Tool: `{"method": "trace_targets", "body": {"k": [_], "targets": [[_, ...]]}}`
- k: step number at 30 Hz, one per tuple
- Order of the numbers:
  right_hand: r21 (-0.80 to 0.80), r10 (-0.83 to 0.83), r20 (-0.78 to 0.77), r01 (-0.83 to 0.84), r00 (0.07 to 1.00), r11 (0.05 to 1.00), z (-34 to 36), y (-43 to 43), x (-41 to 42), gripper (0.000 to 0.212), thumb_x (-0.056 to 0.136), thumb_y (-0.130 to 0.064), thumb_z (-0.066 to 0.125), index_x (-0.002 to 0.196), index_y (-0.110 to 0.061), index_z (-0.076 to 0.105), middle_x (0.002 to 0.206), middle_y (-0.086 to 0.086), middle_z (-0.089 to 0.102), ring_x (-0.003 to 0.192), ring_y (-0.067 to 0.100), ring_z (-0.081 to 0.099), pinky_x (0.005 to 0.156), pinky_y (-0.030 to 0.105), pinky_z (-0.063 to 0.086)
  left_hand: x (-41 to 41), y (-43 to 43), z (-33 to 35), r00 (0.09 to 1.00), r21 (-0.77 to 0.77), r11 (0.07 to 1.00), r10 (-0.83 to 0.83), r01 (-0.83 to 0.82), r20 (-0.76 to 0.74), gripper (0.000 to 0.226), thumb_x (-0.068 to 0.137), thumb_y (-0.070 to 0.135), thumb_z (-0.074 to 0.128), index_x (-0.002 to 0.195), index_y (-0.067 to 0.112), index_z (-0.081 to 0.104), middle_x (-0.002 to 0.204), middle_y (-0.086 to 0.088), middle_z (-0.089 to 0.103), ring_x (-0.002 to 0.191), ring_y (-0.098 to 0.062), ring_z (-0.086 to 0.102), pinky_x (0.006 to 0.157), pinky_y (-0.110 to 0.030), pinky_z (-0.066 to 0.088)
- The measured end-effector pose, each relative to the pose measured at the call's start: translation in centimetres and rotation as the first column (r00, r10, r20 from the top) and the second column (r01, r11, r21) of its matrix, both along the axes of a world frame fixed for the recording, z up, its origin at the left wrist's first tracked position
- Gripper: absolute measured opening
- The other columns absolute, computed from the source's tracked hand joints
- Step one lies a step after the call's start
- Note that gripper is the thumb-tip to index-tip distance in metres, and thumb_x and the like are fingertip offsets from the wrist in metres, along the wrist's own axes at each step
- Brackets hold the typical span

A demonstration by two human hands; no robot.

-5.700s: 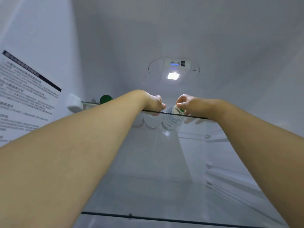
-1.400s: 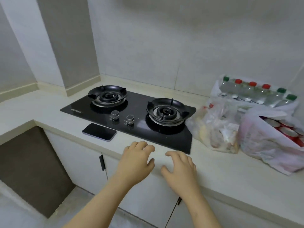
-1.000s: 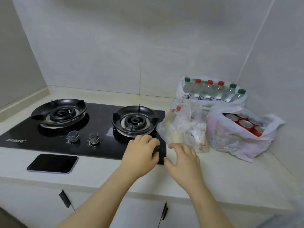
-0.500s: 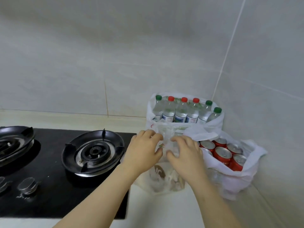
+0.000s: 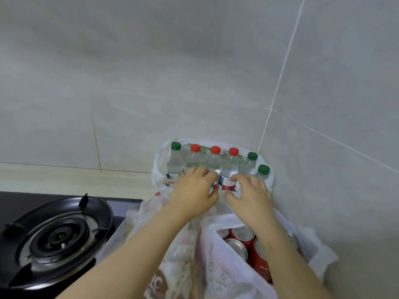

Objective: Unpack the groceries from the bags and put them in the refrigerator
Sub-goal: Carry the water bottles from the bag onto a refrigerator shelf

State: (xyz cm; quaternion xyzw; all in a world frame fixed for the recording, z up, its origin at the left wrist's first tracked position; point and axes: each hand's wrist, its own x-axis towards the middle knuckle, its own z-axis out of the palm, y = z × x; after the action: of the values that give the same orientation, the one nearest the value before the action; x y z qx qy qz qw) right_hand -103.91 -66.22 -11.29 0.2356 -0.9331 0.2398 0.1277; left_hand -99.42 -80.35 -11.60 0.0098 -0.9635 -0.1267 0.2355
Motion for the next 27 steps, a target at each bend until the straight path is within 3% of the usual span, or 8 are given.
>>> {"method": "trace_targets", "body": {"k": [15,19,22,24,27], "targets": [[0.045,-0.219,0.063,0.217,0.974,0.975,-0.9,0.4,-13.7,0.041,0.089,-0.023,0.049,0.128,-0.014,0.052,0.132,0.011,0.050,0.122,0.031,0.041,0.103,0.036,0.031,-8.9,0.3,-1.0,0.993,0.008,0.999,-0.035,0.034,0.115,0.034,0.091,0.029,0.048,0.124,0.022,0.053,0.125,0.001,0.052,0.113,-0.022,0.043,0.095,-0.031,0.037],[0.103,-0.171,-0.036,0.174,0.985,0.979,-2.0,0.1,-13.8,0.037,0.088,-0.012,0.048,0.125,-0.012,0.054,0.128,0.010,0.053,0.118,0.030,0.042,0.100,0.032,0.030,-9.0,-0.2,-1.6,0.994,0.019,1.000,-0.014,0.012,0.107,0.034,0.091,0.029,0.048,0.124,0.024,0.052,0.123,0.004,0.051,0.111,-0.018,0.042,0.092,-0.027,0.035],[-0.036,-0.018,-0.019,0.017,1.000,0.999,-2.5,-0.6,-13.6,0.036,0.086,0.000,0.049,0.119,-0.010,0.058,0.124,0.007,0.053,0.111,0.025,0.046,0.090,0.025,0.032,-8.9,-0.6,-1.9,0.996,0.048,0.999,-0.002,-0.003,0.094,0.034,0.090,0.026,0.047,0.124,0.022,0.053,0.124,0.003,0.052,0.110,-0.018,0.043,0.093,-0.027,0.037],[-0.197,0.059,0.101,-0.038,0.993,0.980,-2.7,-1.2,-13.3,0.034,0.085,0.001,0.053,0.116,-0.011,0.058,0.116,0.004,0.055,0.099,0.016,0.048,0.080,0.019,0.033,-8.7,-0.9,-2.0,0.995,0.059,0.998,0.007,-0.013,0.098,0.034,0.091,0.027,0.048,0.124,0.022,0.053,0.124,0.003,0.052,0.111,-0.019,0.044,0.094,-0.028,0.037],[-0.383,0.107,0.308,0.020,0.945,0.924,-3.2,-1.8,-12.8,0.024,0.081,-0.006,0.061,0.101,-0.018,0.055,0.089,-0.003,0.057,0.084,0.016,0.052,0.071,0.025,0.037,-8.2,-1.4,-2.2,0.994,0.064,0.997,0.023,-0.030,0.106,0.034,0.090,0.029,0.048,0.123,0.022,0.053,0.123,0.003,0.052,0.112,-0.020,0.045,0.095,-0.030,0.038]]}}
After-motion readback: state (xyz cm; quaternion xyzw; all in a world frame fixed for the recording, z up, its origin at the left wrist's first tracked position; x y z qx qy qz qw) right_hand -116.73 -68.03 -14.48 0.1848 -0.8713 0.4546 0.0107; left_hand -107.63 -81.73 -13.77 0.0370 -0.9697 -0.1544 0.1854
